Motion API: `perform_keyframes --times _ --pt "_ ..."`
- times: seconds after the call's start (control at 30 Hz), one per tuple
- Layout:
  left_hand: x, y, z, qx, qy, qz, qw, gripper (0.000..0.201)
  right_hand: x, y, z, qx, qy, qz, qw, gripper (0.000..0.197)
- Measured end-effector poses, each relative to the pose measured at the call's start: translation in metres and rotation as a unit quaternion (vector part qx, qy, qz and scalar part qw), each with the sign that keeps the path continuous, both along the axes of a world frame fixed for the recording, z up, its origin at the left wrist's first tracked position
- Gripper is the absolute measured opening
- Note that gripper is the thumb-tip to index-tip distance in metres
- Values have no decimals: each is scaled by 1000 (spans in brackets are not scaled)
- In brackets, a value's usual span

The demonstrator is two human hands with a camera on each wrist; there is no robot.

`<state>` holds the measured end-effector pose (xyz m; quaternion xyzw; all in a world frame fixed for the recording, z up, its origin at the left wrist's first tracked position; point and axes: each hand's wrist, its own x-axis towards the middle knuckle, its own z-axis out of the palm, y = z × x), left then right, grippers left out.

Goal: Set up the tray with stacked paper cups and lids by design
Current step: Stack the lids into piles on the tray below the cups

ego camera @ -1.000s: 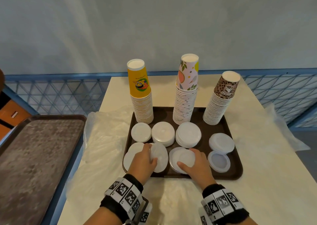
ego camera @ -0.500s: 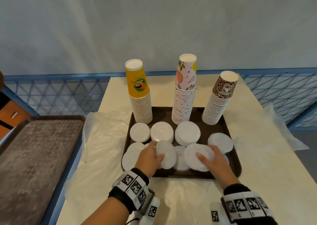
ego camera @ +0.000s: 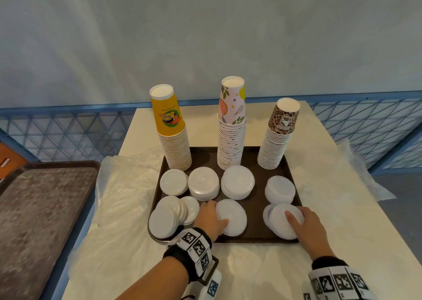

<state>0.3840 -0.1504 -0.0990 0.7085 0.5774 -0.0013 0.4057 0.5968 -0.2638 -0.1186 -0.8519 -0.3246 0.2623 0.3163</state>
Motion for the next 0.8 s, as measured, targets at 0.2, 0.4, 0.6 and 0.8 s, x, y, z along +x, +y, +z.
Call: perform_keyframes --times 0.2,0.4,0.6,0.8 --pt "9 -3 -1 63 46 -32 996 58 -14 8 15 39 -100 -33 994 48" --pt "14 -9 -2 99 82 -38 991 64 -36 89 73 72 -49 161 983 57" --pt "15 -9 -3 83 102 -74 988 73 -42 154 54 -157 -61 305 937 87" --pt "11 -7 -9 83 96 -62 990 81 -37 158 41 -189 -40 318 928 90"
